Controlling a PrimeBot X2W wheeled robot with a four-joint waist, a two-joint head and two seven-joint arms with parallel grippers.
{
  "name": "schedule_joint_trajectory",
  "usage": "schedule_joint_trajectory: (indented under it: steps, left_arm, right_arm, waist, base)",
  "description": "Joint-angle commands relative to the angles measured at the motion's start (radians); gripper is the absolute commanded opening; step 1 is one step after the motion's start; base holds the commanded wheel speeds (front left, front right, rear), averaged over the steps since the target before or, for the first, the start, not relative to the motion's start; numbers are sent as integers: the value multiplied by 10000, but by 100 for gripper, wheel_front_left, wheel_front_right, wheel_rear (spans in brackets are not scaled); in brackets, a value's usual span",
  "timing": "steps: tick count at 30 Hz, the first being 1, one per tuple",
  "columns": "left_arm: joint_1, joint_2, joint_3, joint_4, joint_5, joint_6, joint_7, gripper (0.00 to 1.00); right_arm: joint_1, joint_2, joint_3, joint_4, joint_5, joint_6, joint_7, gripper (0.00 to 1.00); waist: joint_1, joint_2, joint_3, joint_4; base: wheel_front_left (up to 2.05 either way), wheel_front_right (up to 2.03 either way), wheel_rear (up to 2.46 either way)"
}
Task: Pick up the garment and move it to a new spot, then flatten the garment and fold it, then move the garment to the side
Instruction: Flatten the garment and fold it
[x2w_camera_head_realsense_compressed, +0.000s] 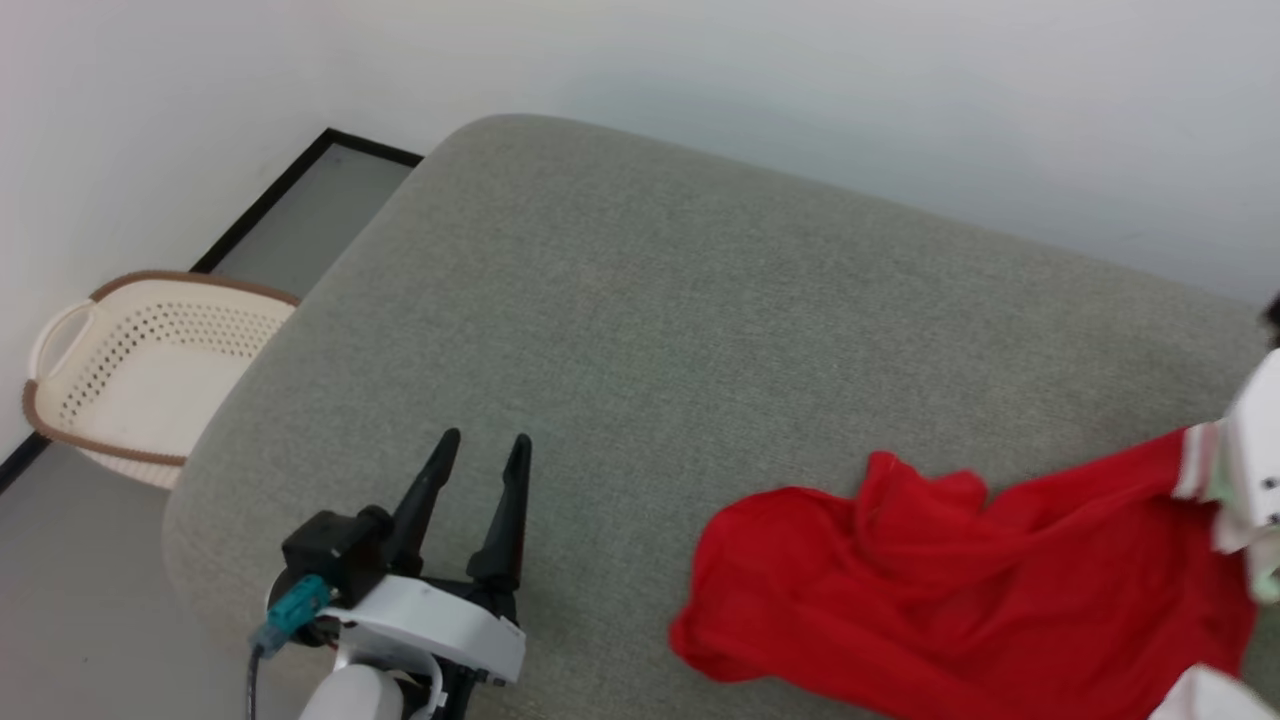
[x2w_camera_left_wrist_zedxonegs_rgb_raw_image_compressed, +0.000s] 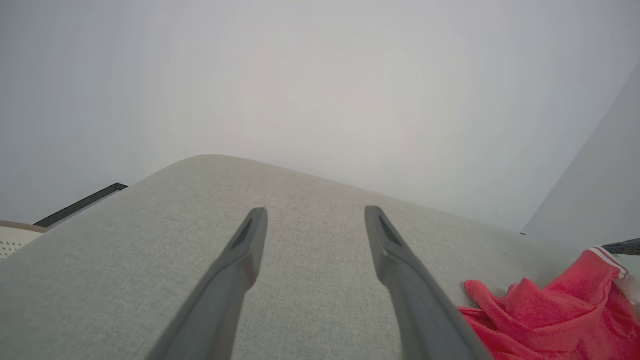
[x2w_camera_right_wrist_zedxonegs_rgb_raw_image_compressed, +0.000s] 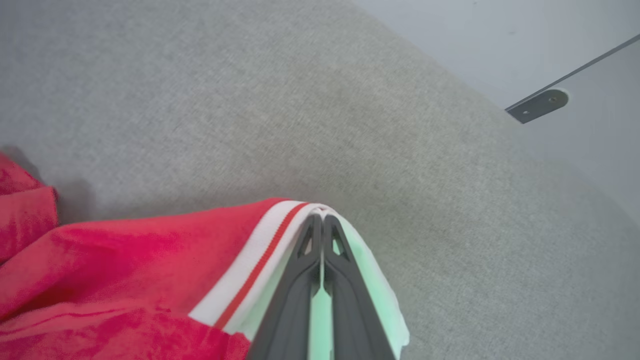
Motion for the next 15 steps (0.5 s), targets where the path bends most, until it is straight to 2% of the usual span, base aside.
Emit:
schedule_joint_trajectory:
  steps: [1,6,10,15]
  left_arm:
    - [-132,35,-64,14,-44,-27,2,100]
    - [-221,55,-375,39,-126,-27,2,100]
    - [-284,80,-620,93,-189,-27,2,100]
    - [-366,93,-789,141,-269,-27,2,100]
  right_arm:
    - [-279,-153,-134,335,-170,-11,-282,0]
    - [-873,-448,-602,1502,-636,-11,-1191,0]
    - [-1251,-554,-992,2663,-1148,-11,-1498,0]
    - [-1363,-308,-1355,3643,-1469,-11,-1838,0]
  waist:
    - [0,0,57,80]
    - [0,0,160,301]
    - [0,0,255,441]
    - [0,0,409,552]
  base:
    - [0,0,0]
    - [0,0,0]
    - [0,0,0]
    - [0,0,0]
